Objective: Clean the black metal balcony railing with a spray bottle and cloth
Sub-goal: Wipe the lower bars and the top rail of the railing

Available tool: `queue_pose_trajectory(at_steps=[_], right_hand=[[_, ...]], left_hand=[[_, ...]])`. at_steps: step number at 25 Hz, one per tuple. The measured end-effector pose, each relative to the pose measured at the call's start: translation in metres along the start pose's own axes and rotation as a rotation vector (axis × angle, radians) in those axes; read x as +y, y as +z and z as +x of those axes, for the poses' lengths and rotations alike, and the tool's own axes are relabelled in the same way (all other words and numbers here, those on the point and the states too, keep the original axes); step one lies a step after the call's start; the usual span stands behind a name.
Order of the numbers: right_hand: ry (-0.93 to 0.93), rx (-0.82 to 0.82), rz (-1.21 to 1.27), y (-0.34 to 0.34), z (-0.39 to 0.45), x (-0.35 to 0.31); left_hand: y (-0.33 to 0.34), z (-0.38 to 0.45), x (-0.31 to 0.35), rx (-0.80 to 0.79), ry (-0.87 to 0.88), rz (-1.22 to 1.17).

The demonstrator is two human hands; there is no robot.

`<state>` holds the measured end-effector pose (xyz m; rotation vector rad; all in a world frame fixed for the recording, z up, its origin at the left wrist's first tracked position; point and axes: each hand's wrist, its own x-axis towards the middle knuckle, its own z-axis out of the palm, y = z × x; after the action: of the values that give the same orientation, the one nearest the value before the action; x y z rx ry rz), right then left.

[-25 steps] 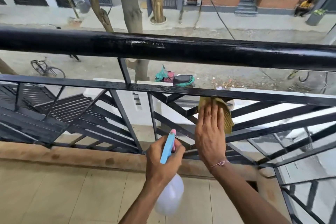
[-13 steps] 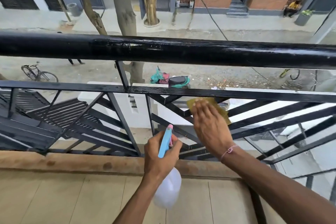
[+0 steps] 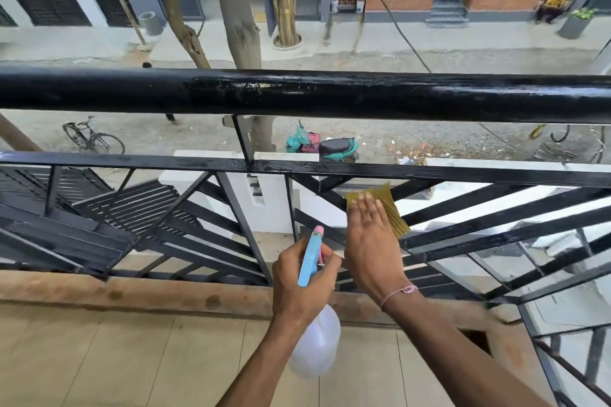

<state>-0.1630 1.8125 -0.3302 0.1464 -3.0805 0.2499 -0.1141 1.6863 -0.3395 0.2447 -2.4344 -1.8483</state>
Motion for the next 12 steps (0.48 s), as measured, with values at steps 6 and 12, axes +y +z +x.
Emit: queue_pose_trajectory(at_steps=[6,12], right_hand=[[0.65,0.385,1.378,-0.042,-0.027,-0.053],[0.191,0.573,0.906,-0.023,-0.017,-0.096]], left_hand=[[-0.01,0.004,-0.013,0.049,0.001,-0.014],[-0.025,0.002,-0.017,0.071,-0.1,-0.192]])
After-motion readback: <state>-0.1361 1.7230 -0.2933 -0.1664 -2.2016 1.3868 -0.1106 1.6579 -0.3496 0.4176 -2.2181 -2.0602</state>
